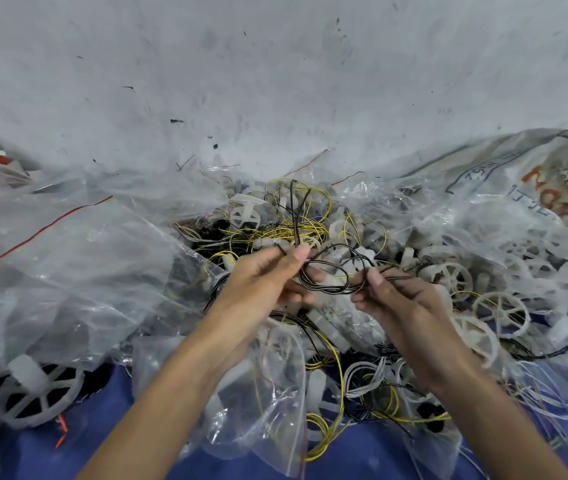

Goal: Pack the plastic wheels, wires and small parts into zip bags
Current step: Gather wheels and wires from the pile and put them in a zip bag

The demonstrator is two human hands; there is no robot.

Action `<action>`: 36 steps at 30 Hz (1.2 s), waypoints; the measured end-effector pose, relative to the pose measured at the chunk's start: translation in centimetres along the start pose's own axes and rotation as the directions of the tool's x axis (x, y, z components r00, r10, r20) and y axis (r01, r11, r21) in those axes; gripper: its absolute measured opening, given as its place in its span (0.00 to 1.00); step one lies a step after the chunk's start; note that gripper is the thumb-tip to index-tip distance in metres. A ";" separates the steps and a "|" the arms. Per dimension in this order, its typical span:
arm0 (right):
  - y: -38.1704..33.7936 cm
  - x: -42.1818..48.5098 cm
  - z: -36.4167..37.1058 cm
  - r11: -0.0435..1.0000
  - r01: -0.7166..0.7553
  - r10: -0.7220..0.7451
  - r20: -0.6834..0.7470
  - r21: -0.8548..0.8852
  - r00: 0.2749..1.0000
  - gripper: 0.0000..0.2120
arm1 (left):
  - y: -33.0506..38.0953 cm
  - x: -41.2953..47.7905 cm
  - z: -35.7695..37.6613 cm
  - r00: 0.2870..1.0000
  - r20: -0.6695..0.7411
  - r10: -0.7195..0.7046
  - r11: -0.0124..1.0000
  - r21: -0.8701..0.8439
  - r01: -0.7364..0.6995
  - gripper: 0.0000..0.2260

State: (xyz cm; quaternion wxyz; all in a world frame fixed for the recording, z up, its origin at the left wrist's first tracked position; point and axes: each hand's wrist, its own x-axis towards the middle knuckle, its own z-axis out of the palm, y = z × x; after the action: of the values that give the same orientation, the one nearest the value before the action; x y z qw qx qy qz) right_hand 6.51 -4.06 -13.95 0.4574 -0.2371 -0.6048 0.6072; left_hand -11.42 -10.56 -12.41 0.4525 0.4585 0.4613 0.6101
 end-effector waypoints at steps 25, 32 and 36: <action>0.8 -0.3 1.7 0.914 0.036 -0.025 -0.033 0.404 0.999 0.16 | 0.3 0.3 1.0 0.945 -0.327 -0.031 0.958 -0.279 -0.065 0.06; 0.8 -0.1 2.5 0.991 -0.065 0.059 0.059 0.120 0.997 0.13 | -0.4 -0.1 1.0 0.982 -0.070 -0.173 0.985 0.000 0.174 0.09; 0.1 0.0 1.2 0.939 -0.221 0.265 0.144 -0.262 0.954 0.16 | -0.1 -0.3 -0.4 0.978 0.039 -0.203 0.879 0.448 0.164 0.10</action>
State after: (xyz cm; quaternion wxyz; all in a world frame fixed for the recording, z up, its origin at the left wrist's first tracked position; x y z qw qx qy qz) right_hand 5.51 -4.69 -13.86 0.2907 -0.3096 -0.6787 0.5992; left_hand -11.71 -10.89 -12.64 0.4115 0.5290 0.6093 0.4238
